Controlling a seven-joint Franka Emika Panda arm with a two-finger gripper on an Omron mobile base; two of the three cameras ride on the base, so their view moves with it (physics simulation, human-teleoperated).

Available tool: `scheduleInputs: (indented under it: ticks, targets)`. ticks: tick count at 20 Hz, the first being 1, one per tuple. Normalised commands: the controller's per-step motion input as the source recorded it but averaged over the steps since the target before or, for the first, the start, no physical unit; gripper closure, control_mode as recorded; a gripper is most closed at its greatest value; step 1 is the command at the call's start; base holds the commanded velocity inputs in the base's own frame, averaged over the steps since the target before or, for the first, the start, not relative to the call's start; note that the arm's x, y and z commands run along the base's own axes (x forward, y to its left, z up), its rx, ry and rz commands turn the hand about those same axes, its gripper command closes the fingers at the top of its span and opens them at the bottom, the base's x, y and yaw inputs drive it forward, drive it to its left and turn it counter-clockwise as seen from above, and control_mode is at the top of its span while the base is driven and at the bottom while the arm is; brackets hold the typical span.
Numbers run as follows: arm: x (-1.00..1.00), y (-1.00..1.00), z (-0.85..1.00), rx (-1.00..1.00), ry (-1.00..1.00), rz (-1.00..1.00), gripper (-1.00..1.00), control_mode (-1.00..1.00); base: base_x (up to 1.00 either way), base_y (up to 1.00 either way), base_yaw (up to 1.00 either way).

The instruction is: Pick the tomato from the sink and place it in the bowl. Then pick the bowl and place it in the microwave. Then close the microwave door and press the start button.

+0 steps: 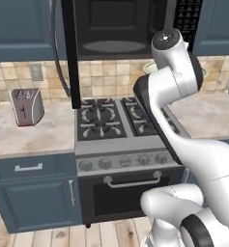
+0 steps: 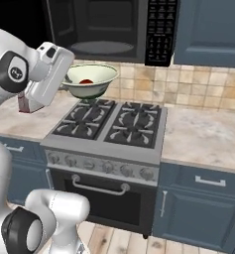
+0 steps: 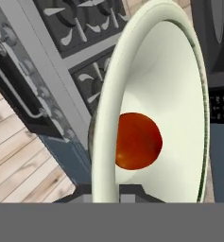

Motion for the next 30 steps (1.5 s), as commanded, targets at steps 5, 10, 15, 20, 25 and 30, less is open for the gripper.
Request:
scheduleInputs:
  ticks: [5,10,15,20,25,30]
  targets:
    - [0.0,0.0,0.0,0.0,0.0,0.0,1.0,1.0,0.56,0.0,0.0]
    - [0.0,0.0,0.0,0.0,0.0,0.0,1.0,1.0,0.46,0.0,0.0]
    - [0.0,0.0,0.0,0.0,0.0,0.0,1.0,1.0,0.3,0.04,0.0]
    - [0.0,0.0,0.0,0.0,0.0,0.0,1.0,1.0,0.23,0.16,-0.01]
    - [0.0,0.0,0.0,0.0,0.0,0.0,1.0,1.0,0.2,0.12,0.0]
    - [0.0,0.0,0.0,0.0,0.0,0.0,1.0,1.0,0.2,0.13,0.0]
